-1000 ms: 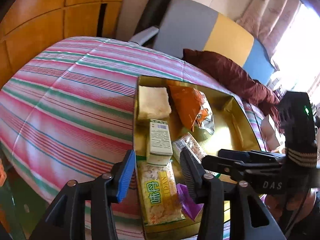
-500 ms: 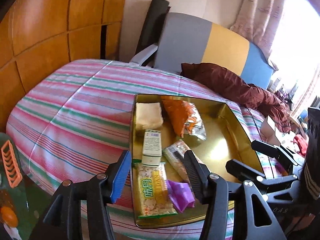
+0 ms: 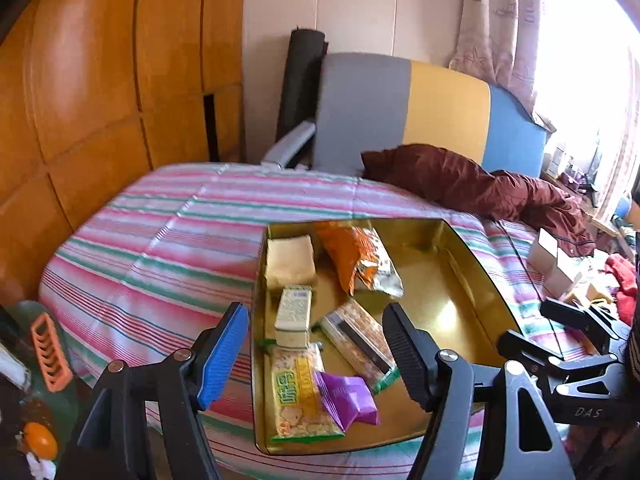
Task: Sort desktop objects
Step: 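Move both tools back over the remaining pile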
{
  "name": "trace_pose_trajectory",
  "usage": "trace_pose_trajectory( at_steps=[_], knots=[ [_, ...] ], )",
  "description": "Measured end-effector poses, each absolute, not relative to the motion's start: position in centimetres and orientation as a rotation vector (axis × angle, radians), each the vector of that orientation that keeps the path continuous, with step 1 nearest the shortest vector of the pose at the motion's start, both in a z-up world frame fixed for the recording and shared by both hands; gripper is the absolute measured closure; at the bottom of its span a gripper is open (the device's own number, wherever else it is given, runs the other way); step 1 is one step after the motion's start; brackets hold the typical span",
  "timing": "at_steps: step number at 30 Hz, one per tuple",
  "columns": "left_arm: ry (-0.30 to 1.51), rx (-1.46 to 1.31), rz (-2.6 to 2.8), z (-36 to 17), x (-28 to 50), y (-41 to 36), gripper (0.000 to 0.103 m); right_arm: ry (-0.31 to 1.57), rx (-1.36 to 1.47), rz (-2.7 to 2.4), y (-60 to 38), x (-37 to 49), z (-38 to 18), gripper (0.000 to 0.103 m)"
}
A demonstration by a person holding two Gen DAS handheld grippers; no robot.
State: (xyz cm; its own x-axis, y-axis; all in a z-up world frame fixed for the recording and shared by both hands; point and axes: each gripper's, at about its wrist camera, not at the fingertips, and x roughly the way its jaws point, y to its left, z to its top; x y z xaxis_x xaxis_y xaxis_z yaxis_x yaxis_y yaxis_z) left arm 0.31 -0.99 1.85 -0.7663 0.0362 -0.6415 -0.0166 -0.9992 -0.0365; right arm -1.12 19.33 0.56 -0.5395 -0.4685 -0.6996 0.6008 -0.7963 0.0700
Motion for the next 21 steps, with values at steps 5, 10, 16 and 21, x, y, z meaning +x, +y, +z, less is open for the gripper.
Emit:
trace_pose_trajectory(
  at_steps=[5,10,16,21],
  knots=[
    [-0.068,-1.057,2.937,2.3,0.3,-0.7,0.032,0.197,1.031,-2.327,21.5,-1.7,0.1,0.017],
    [-0.154,-1.185,2.847,0.7,-0.6,-0.6,0.035,0.199,0.99,-2.362,23.2,-1.3,0.5,0.029],
    [-0.057,-1.144,2.852,0.8,-0.2,1.0,0.029,0.174,1.007,-2.403,25.8,-1.4,0.8,0.03],
    [-0.021,-1.155,2.768,0.2,-0.1,2.9,0.02,0.152,1.075,-2.455,29.1,-2.3,0.6,0.029]
  ],
)
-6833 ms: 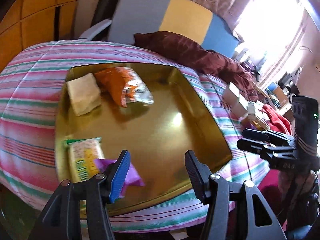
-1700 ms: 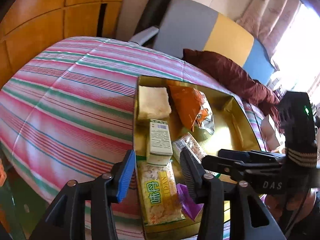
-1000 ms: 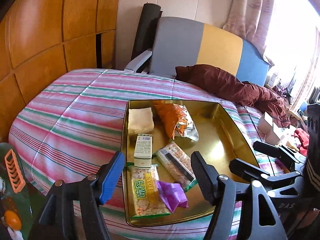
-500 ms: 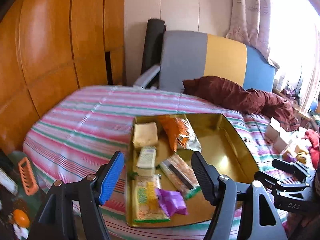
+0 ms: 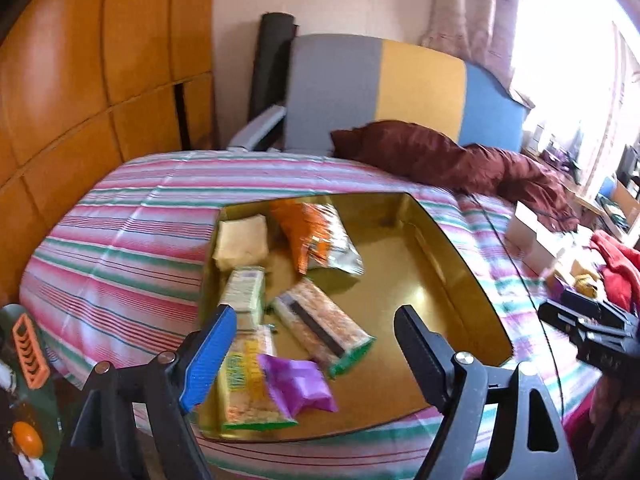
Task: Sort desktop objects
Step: 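Move both tools back over the remaining pile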
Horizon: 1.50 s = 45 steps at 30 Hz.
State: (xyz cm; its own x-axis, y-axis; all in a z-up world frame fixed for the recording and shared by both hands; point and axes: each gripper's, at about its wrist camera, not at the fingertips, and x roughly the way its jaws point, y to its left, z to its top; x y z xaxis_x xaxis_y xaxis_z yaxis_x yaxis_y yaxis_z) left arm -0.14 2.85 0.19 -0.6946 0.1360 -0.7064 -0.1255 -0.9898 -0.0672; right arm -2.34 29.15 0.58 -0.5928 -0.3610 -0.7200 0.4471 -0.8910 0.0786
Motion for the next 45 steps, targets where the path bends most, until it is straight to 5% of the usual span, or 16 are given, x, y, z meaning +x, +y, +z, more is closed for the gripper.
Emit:
trace_pose_trajectory(
  at_steps=[15,24,32,45],
  knots=[
    [0.188,-1.106,2.454,-0.7,1.5,10.1,0.016,-0.007,1.38,-2.611,41.1,-6.3,2.0,0.012],
    [0.12,-1.13,2.253,-0.7,1.5,14.0,0.016,-0.107,1.48,-2.655,48.8,-9.3,4.3,0.012],
    [0.142,-1.196,2.111,-1.4,0.9,18.8,0.016,-0.638,1.542,-2.692,57.2,-11.6,1.8,0.019],
    [0.115,-1.289,1.998,-2.9,-2.3,26.3,0.017,-0.692,1.607,-2.674,58.3,-12.1,0.4,0.02]
  ],
)
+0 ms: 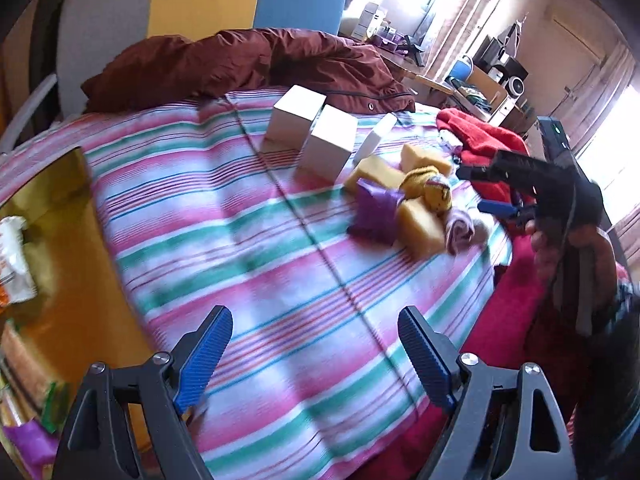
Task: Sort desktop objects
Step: 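Move both tools back over the remaining pile, then grasp the purple packet with the left tool while the right tool grasps the knitted glove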
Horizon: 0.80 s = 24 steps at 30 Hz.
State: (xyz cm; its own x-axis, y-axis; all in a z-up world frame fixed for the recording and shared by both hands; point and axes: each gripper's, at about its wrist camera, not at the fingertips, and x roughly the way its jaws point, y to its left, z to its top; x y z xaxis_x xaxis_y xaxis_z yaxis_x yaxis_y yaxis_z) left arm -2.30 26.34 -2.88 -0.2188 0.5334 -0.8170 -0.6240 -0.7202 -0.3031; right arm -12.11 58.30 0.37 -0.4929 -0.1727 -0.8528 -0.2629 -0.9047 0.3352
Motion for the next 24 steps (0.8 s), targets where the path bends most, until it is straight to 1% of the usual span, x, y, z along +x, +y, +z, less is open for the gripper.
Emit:
trace_pose_trajectory(
  at_steps=[5,10,14,19,24],
  knots=[
    [0.121,-1.313,2.002,-3.6,-4.3,30.0,0.019,0.654,-1.559,2.589,58.0,-12.2,0.5,0.02],
    [0.167,-1.294,1.983,-4.5,-5.1,33.9,0.027,0.611,-1.553,2.618,57.5,-12.4,0.6,0.02],
    [0.177,-1.265,1.955,-4.8,-5.6,36.5,0.027,0.603,-1.535,2.655,57.1,-12.7,0.8,0.02],
    [0.181,-1.302,1.913,-6.2,-6.7,39.1,0.027,0.625,-1.562,2.642,57.2,-12.9,0.4,0.02],
    [0.196,-1.314,1.881,-7.1,-7.0,40.4,0.027,0.648,-1.588,2.619,57.4,-13.0,-0.1,0.02]
  ],
)
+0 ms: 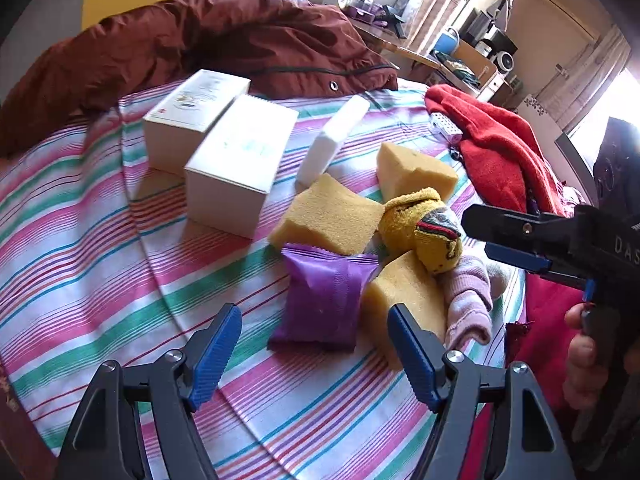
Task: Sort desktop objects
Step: 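Grasp the purple packet with the left tool while the right tool grasps the knitted glove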
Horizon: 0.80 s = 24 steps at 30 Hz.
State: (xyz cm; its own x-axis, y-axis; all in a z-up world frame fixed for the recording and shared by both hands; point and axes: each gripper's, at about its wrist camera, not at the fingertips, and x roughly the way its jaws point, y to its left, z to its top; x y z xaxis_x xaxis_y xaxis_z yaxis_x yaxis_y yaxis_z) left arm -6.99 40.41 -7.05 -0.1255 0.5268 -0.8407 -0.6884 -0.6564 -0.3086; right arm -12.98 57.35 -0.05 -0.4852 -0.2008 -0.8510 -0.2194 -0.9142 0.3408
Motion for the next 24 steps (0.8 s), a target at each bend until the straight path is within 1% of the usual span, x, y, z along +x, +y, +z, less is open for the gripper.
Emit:
trace_pose_trajectory(
  at_steps=[2,4,7,10,13,16,18,19,20,21,24],
  knots=[
    [0.227,-1.296,1.892,-7.2,-7.1,40.9,0.029,0.621,-1.593,2.613,57.1,-13.1,-0.1,0.02],
    [0.252,-1.299,1.885,-7.7,-7.4,41.3,0.038,0.617,-1.596,2.612,57.0,-13.3,0.0,0.02],
    [0.242,-1.323,1.852,-8.5,-8.0,41.4,0.045,0.586,-1.588,2.613,56.7,-14.3,0.4,0.02],
    [0.242,-1.322,1.844,-9.0,-8.0,41.4,0.049,0.536,-1.58,2.603,56.5,-16.0,0.1,0.02],
    [0.224,-1.308,1.854,-9.2,-8.1,41.3,0.051,0.486,-1.606,2.575,56.4,-17.5,-0.7,0.022],
    [0.222,-1.3,1.862,-9.3,-8.2,41.2,0.055,0.384,-1.682,2.516,55.8,-18.3,-2.2,0.032],
    [0.225,-1.294,1.867,-9.3,-8.2,41.1,0.057,0.325,-1.766,2.469,55.3,-18.6,-3.4,0.044],
    [0.209,-1.295,1.865,-9.3,-8.3,40.9,0.058,0.272,-1.786,2.456,55.0,-18.7,-3.8,0.048],
    [0.191,-1.299,1.868,-9.3,-8.4,40.6,0.058,0.234,-1.774,2.457,54.8,-18.7,-3.7,0.054],
    [0.177,-1.301,1.871,-9.2,-8.4,40.4,0.058,0.204,-1.754,2.471,54.7,-18.7,-3.5,0.058],
    [0.157,-1.297,1.884,-9.0,-8.2,39.6,0.059,0.166,-1.739,2.496,54.5,-18.6,-3.2,0.063]
  ],
)
